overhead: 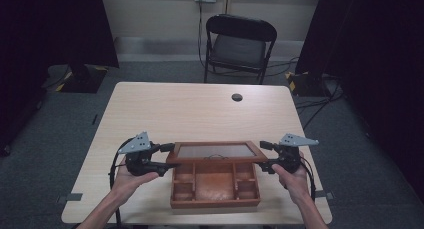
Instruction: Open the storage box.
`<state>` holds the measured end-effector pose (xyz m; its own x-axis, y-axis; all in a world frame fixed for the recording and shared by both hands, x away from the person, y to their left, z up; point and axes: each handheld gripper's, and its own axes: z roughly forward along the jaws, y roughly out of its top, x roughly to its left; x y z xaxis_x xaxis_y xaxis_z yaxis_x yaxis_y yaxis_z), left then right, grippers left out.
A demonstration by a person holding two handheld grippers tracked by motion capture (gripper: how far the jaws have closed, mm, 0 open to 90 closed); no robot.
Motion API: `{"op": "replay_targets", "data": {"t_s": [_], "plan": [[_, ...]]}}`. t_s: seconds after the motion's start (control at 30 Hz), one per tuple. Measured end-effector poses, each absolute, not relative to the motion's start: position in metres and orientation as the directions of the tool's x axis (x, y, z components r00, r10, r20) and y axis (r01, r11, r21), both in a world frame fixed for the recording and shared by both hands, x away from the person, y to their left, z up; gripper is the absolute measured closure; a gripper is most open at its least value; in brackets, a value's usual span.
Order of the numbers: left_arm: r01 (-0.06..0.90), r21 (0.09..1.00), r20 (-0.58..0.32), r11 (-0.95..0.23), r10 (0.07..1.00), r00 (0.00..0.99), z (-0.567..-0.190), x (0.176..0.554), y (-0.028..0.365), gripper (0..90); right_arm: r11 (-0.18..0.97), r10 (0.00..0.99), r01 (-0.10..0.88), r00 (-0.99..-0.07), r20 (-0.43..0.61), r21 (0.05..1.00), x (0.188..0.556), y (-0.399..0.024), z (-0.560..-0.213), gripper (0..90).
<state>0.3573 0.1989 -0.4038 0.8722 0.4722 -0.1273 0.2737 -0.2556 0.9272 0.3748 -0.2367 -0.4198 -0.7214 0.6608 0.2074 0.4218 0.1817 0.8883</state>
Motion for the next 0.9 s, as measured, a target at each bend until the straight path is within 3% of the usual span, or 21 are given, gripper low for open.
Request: {"op": "replay_targets", "data": {"t_s": [0.03, 0.1, 0.37, 0.9], "plan": [[0.274, 0.927, -0.127, -0.256, 0.472, 0.872, -0.404, 0.357, 0.199, 37.1, 0.182, 0.661, 0.422, -0.721, 0.207, 0.888, 0.375, -0.237, -0.42, 25.1], [0.271, 0.93, -0.13, -0.248, 0.467, 0.875, -0.4, 0.362, 0.199, 38.3, 0.179, 0.649, 0.419, -0.73, 0.212, 0.89, 0.377, -0.234, -0.42, 33.8], [0.282, 0.934, -0.146, -0.219, 0.486, 0.862, -0.395, 0.375, 0.199, 46.9, 0.153, 0.664, 0.411, -0.716, 0.215, 0.899, 0.384, -0.236, -0.415, 44.0], [0.289, 0.921, -0.145, -0.261, 0.458, 0.877, -0.389, 0.4, 0.194, 55.8, 0.112, 0.649, 0.4, -0.723, 0.238, 0.91, 0.391, -0.24, -0.41, 48.8]]}}
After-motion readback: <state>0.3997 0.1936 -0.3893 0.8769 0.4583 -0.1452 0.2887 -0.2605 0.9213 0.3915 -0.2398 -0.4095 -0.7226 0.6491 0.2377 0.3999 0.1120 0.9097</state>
